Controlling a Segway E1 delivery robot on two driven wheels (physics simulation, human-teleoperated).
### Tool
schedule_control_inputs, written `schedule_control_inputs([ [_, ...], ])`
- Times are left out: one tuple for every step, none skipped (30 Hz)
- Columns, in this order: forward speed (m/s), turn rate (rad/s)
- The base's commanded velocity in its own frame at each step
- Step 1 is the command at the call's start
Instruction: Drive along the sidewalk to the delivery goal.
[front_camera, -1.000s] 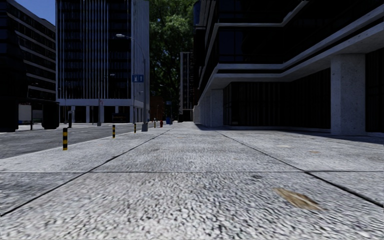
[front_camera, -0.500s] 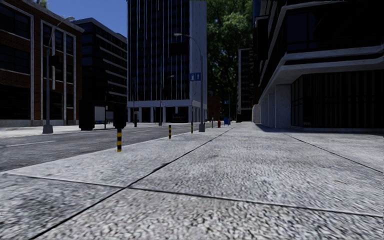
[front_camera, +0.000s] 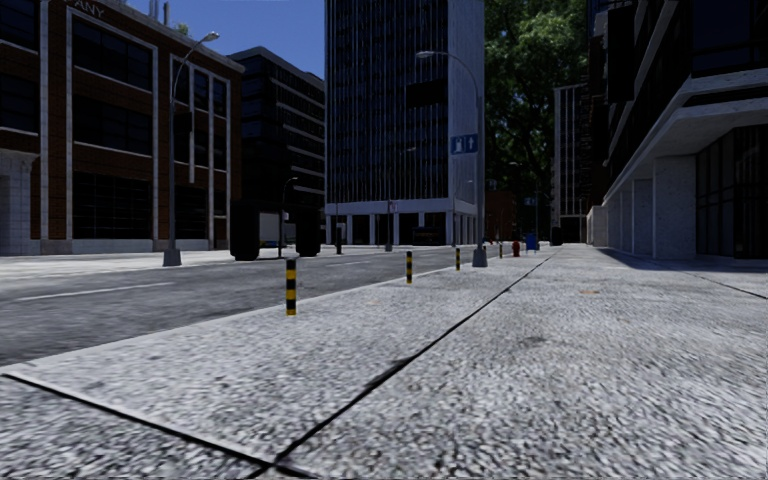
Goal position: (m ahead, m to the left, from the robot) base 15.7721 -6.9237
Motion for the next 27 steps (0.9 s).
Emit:
schedule_control_inputs([
  [2.00, 0.00],
  [2.00, 0.00],
  [2.00, 0.00],
  [2.00, 0.00],
  [2.00, 0.00],
  [2.00, 0.00],
  [2.00, 0.00],
  [2.00, 0.00],
  [2.00, -0.21],
  [2.00, -0.26],
  [2.00, -0.26],
  [2.00, -0.28],
  [2.00, -0.29],
  [2.00, -0.30],
  [2.00, -0.31],
  [2.00, -0.31],
  [2.00, -0.32],
  [2.00, -0.33],
  [2.00, -0.38],
  [2.00, -0.42],
  [2.00, -0.42],
  [2.00, -0.43],
  [2.00, -0.43],
  [2.00, -0.43],
  [2.00, -0.43],
  [2.00, -0.43],
  [2.00, -0.43],
])
